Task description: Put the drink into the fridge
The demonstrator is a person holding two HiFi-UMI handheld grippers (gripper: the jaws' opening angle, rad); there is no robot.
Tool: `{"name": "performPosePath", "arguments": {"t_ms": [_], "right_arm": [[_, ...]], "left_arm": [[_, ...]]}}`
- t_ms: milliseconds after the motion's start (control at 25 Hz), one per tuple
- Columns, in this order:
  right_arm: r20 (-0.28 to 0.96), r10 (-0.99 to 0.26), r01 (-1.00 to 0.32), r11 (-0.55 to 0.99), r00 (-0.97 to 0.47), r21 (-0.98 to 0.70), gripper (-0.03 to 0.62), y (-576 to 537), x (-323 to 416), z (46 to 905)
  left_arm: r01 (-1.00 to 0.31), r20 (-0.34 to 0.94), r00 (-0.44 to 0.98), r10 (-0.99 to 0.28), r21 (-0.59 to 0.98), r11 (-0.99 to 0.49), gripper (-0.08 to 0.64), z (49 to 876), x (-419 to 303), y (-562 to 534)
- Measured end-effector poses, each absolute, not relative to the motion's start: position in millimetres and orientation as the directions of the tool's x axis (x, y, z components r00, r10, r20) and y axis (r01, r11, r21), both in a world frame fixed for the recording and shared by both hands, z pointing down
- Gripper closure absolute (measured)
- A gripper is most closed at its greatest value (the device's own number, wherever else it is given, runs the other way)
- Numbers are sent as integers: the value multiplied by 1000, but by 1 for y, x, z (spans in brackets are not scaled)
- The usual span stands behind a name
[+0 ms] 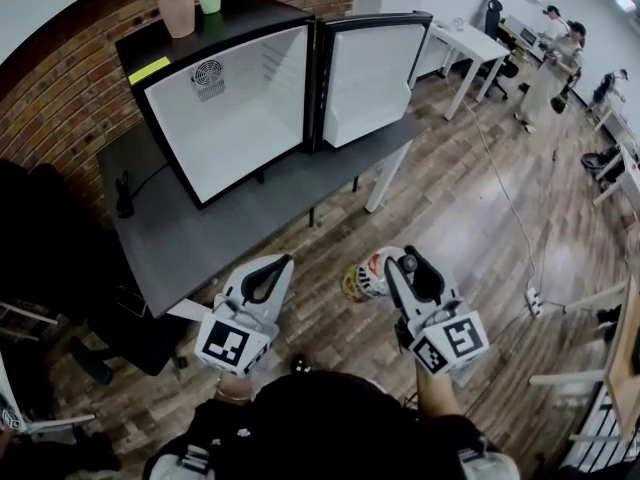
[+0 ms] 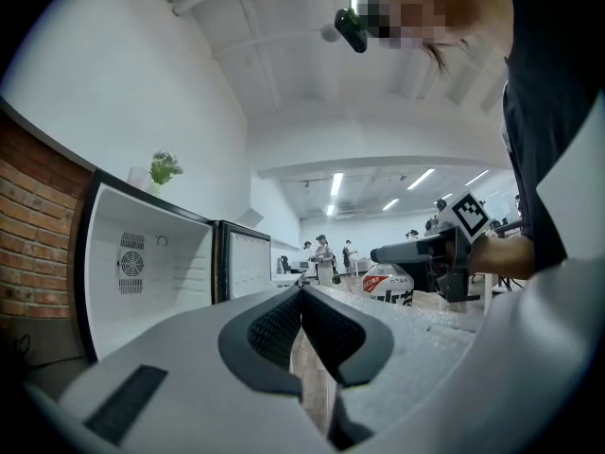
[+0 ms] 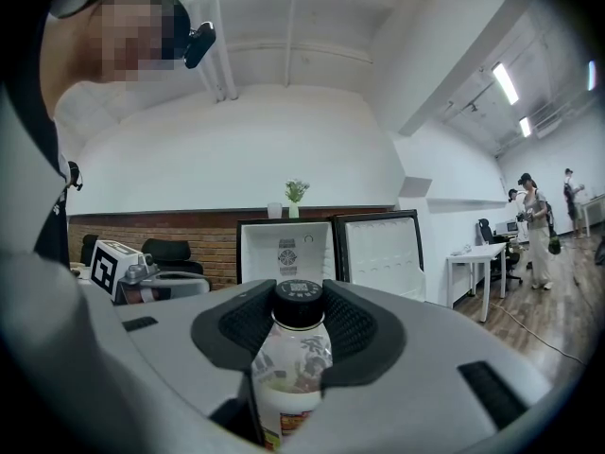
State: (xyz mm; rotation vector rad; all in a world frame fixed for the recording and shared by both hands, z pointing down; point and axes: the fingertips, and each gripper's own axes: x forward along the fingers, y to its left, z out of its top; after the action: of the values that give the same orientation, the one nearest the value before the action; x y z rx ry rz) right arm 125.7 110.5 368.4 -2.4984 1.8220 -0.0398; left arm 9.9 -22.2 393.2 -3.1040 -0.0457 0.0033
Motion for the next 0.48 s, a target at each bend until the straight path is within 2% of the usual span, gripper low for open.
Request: {"name": "performPosePath", "arguments": {"t_ms": [480], "right_arm": [[-4, -968, -967, -250, 251, -46, 443, 52, 158, 371]], "left_arm": [[-31, 12, 999, -31, -49, -998, 557, 397, 30, -69]]}}
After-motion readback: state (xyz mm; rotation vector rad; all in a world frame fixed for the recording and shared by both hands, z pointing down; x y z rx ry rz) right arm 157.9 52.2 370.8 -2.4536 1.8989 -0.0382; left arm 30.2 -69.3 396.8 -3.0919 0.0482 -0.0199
